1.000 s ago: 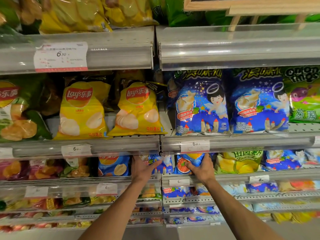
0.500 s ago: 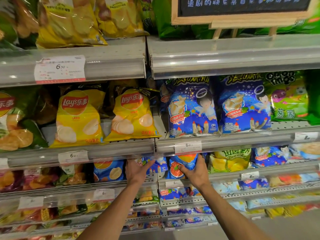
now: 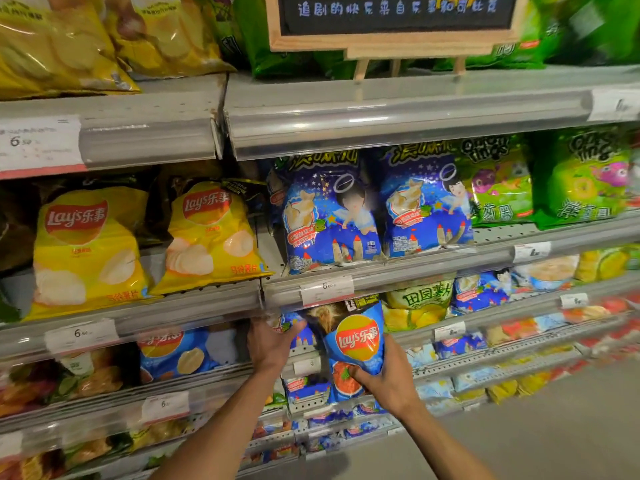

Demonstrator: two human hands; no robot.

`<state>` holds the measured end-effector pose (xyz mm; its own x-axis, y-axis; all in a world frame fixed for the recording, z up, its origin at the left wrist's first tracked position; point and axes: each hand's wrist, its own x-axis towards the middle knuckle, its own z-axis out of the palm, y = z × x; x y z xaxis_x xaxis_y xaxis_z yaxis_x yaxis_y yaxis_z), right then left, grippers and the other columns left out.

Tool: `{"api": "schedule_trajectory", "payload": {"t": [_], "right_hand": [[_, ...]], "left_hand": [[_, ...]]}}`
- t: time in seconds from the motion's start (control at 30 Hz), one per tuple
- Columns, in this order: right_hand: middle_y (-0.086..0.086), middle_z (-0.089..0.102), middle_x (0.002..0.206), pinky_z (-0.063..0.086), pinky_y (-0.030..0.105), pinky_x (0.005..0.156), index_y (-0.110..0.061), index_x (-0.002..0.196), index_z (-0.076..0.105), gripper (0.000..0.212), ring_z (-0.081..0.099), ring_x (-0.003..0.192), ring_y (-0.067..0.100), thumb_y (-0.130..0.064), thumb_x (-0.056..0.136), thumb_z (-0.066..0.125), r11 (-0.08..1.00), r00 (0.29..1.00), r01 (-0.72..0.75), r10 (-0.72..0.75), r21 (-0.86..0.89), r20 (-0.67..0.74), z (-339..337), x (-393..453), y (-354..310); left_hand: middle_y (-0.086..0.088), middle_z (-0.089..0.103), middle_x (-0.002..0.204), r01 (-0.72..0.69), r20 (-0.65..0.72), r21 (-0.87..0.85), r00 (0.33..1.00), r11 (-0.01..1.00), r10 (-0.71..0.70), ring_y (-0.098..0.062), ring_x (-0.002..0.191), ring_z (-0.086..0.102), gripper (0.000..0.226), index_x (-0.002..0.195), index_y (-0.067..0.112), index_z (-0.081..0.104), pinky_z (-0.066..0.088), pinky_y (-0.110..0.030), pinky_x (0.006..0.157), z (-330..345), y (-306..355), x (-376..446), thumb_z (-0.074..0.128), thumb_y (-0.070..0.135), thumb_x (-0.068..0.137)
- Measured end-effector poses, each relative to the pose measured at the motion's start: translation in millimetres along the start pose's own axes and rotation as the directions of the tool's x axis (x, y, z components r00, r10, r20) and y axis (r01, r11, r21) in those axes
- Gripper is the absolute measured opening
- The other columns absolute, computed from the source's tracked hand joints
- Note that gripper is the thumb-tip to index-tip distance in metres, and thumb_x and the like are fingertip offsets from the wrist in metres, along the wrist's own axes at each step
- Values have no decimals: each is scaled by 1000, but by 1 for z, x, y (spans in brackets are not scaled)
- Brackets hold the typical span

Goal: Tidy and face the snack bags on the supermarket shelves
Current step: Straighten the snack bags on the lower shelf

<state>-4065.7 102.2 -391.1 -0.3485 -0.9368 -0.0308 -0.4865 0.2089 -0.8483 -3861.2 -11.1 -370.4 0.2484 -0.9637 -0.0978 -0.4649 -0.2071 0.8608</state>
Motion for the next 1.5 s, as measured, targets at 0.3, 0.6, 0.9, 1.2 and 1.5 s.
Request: {"api": "schedule_trajectory", "payload": {"t": [0.3, 0.6, 0.9, 1.2, 1.5], "right_hand": [[2, 67, 109, 58, 44, 89, -26, 114, 55, 58, 65, 103, 20, -22, 70, 92, 990, 992, -108, 114, 90, -60, -34, -32, 35], [3, 68, 109, 57, 48, 90, -22, 115, 56, 61, 65, 102, 23, -26, 68, 94, 976, 971, -188, 202, 107, -131, -50, -44, 52], [4, 67, 108, 57, 49, 88, -20, 114, 55, 59, 64, 103, 24, -27, 70, 93, 979, 975, -183, 192, 87, -114, -29, -58, 32], [5, 67, 110, 57, 49, 89, -16, 120, 54, 67, 65, 103, 23, -25, 68, 94, 991, 992, -120, 122, 60, -22, 35, -65, -19], [9, 65, 120, 55, 49, 94, -14, 128, 52, 73, 62, 111, 27, -33, 70, 92, 999, 994, -31, 33, -20, 105, 119, -37, -86]], "left_hand": [[-16, 65, 118, -1, 54, -11, 999, 1000, 1, -36, 112, 62, 77, 120, 6, 55, 52, -45, 93, 43, 19, -24, 94, 38, 61], [-16, 55, 137, -28, 190, -62, 981, 998, 39, -37, 126, 52, 84, 140, 7, 38, 43, -52, 105, 68, 21, -29, 87, 31, 75], [-17, 65, 121, -107, 301, -18, 947, 994, 107, -36, 111, 62, 61, 133, 5, 46, 50, -50, 96, 58, 9, -16, 80, 10, 82], [-8, 62, 117, -496, 171, 461, 863, 736, 475, -26, 111, 55, 30, 120, 11, 63, 44, -33, 94, -45, -54, -34, 66, 19, 91], [-8, 37, 151, -372, 181, 727, 915, 577, 361, -26, 139, 34, 57, 150, 14, 39, 27, -42, 119, -131, -115, -39, 53, 23, 95]]}}
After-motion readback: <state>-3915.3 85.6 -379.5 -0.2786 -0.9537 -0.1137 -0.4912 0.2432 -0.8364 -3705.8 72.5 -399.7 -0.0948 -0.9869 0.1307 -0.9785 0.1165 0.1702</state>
